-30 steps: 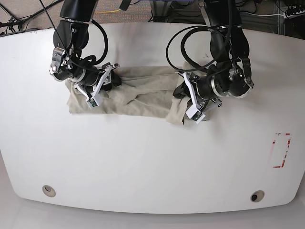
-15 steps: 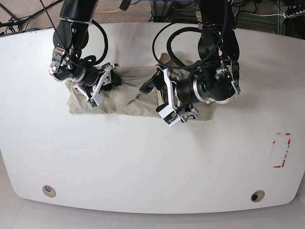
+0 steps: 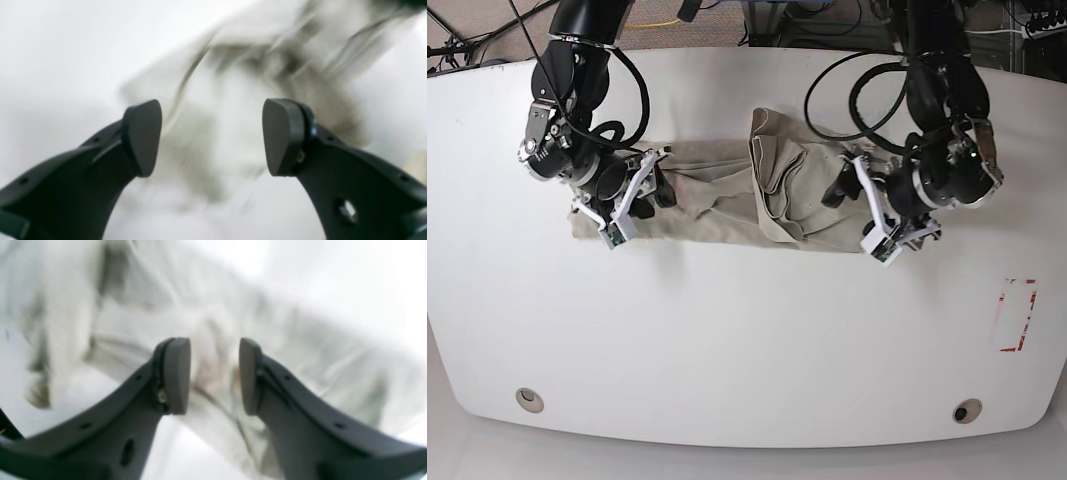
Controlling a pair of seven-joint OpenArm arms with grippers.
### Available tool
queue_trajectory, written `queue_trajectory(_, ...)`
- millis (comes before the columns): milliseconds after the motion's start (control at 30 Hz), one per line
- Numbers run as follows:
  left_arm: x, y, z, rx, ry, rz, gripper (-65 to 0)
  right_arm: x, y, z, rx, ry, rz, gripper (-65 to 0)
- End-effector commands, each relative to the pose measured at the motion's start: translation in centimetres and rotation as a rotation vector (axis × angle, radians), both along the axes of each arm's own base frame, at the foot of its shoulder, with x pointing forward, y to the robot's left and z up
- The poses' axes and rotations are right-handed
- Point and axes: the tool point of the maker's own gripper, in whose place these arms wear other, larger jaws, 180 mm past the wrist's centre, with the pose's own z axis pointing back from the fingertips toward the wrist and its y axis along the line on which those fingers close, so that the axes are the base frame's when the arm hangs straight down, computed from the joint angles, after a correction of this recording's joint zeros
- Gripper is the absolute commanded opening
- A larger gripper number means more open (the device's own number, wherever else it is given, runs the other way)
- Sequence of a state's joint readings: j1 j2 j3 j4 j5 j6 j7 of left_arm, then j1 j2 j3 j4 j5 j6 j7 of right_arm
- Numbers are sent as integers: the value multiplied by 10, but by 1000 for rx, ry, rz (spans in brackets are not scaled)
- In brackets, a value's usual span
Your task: Fold the T-shirt properly
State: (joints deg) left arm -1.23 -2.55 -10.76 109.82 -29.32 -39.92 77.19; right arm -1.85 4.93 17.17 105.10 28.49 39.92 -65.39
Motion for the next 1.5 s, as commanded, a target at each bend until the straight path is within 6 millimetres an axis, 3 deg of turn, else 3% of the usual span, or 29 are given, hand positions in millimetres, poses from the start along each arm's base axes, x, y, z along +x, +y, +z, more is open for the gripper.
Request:
queue_trajectory(0, 3, 16, 6, 22, -28, 14, -210, 11, 5, 20, 20, -49, 22, -328)
queue_trajectory(100, -5, 36, -7, 50, -5, 25, -211, 18, 17, 36, 87, -71, 58, -228)
queue_trajectory(167, -11, 45, -14, 52, 7, 30, -211, 21, 26, 47, 130, -94, 86, -201)
queue_trajectory(367, -24, 80, -22, 100, 36, 88, -211, 21, 90, 62, 159, -124, 289, -246)
queue_trajectory(567, -38, 123, -23, 117, 51, 225, -211, 11, 150, 60, 206, -89, 445, -255)
queue_trajectory(833, -48, 130, -29, 122, 75, 245, -211, 8, 211, 47, 243, -8, 606, -255)
queue_trajectory(933, -50, 130, -30, 122, 79, 245, -211, 9, 222, 33, 244, 32, 639, -257)
queue_trajectory(1067, -50, 129, -31, 119, 80, 246, -211, 4, 227, 10, 223, 95, 670, -257)
queue_trajectory(1200, -49, 129, -30, 118, 77, 246, -211, 6, 211, -6, 187, 132, 653, -257)
queue_trajectory(1367, -47, 129, -29, 117, 72, 246, -211, 8, 168, -19, 105, 136, 622, -257)
queue_trajectory(1467, -47, 127, -29, 115, 72, 242, -211, 15, 138, -14, 57, 101, 586, -257)
